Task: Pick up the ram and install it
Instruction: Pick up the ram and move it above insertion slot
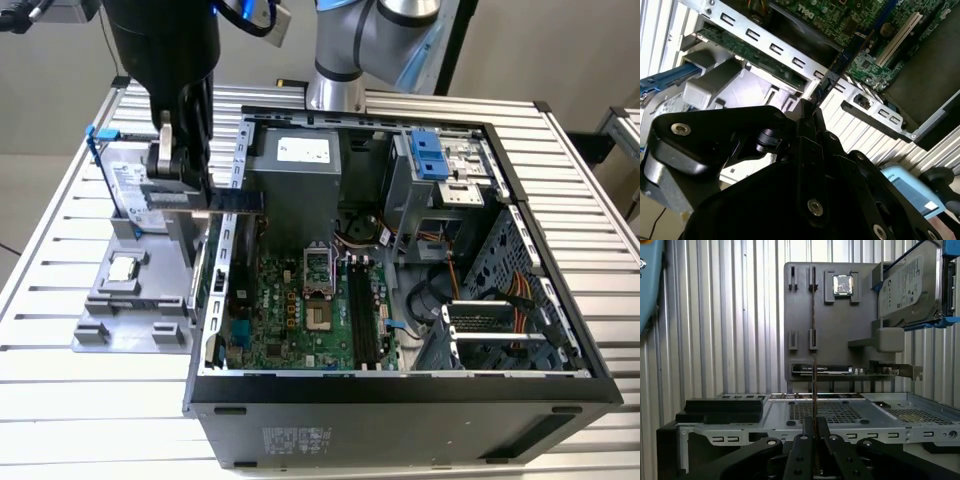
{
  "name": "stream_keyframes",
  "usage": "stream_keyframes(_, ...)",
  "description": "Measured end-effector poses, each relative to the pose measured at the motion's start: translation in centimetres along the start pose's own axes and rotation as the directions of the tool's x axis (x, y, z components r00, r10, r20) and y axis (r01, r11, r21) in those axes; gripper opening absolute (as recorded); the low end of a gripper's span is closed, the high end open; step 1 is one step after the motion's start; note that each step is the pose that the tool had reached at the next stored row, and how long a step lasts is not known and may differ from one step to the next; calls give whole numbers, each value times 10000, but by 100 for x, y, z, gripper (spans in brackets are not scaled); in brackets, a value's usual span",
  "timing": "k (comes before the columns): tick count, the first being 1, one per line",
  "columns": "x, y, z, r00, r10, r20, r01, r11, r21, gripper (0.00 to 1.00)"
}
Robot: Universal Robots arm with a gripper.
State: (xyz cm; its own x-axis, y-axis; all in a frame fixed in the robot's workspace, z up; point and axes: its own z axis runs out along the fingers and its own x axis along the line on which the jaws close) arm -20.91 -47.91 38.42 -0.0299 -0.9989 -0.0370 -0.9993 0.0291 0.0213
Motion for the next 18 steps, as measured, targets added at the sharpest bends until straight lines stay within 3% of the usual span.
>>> stream_keyframes(18, -153, -19, 6, 10000, -25, -1, 25, 10000, 0, 0)
